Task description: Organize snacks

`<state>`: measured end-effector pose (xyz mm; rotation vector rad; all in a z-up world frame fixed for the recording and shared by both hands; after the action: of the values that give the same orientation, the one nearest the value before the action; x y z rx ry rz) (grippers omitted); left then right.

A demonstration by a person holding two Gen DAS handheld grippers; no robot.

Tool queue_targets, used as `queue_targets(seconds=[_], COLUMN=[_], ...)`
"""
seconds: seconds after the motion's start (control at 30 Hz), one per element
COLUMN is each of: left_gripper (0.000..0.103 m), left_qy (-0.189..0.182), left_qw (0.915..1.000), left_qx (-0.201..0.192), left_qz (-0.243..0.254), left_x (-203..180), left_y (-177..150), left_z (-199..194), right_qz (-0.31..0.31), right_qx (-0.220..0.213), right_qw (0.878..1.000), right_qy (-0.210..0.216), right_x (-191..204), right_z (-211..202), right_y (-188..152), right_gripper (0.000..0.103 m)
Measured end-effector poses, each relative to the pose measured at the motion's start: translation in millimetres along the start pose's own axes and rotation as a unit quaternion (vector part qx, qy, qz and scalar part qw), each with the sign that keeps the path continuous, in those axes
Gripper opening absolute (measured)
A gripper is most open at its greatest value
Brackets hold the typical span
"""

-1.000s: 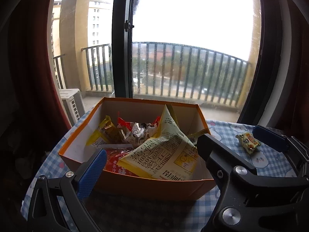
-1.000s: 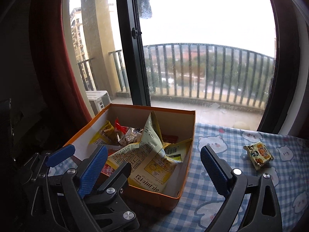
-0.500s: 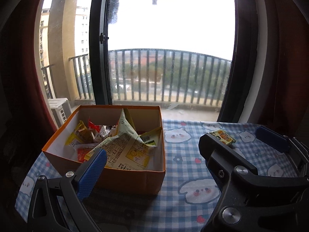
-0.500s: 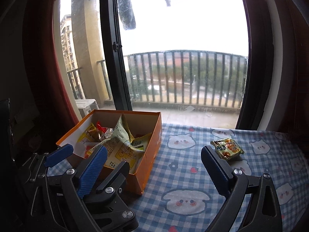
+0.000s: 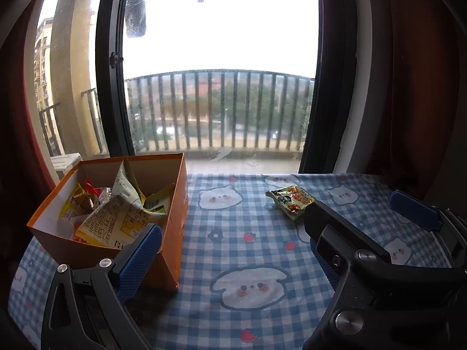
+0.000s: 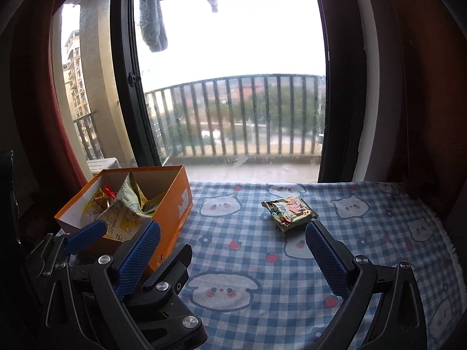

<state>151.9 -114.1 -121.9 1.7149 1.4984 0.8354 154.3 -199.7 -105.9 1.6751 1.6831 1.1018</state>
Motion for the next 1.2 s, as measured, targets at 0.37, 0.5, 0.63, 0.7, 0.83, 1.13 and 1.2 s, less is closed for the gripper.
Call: queue_targets(seconds=[0.37, 0.5, 0.63, 0.7, 0.83, 1.13, 1.2], left_gripper=[0.102, 0.102, 0.102, 0.102, 0.102, 0.102, 0.102], left_qy=[0.003, 0.014, 0.022, 0.027, 0.025, 0.01, 0.011], left_qw=[0.9997, 0.9994, 0.9991, 0.9988, 0.9985, 0.9962, 0.9961], left_qx=[0.016, 0.026, 0.032, 0.037, 0.045, 0.083, 0.086], left_qz=[0.016, 0.019, 0.018, 0.021, 0.017, -0.023, -0.018], left_x=[-39, -46, -52, -56, -64, -79, -85], left_y=[9, 17, 28, 33, 45, 56, 58], left_z=[40, 62, 81, 92, 113, 171, 182], right_qz=[-0.007, -0.006, 0.008, 0.018, 0.027, 0.03, 0.043], right_qx=[0.015, 0.029, 0.042, 0.048, 0.048, 0.058, 0.058], right_qw=[1.0, 0.999, 0.999, 0.999, 0.998, 0.998, 0.997], right_qy=[-0.019, -0.019, -0.006, -0.002, -0.005, -0.013, -0.014], right_x=[-48, -62, -74, -82, -97, -133, -143], right_z=[27, 50, 74, 85, 104, 154, 162], right_y=[6, 12, 19, 23, 36, 58, 60], right_gripper=[0.101, 0.101, 0.101, 0.101, 0.101, 0.101, 0.101])
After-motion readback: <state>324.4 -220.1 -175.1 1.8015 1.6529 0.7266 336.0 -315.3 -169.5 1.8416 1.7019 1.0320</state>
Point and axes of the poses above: each gripper's, at about its wrist camera, not at the fingertips, and z roughly the way its jaws point, x to its left, y to its top, the point moved 8 cm from there along z, roughly the way its jaws point, and after that the axes turned 4 degrees about z, right-handed, at the moved point
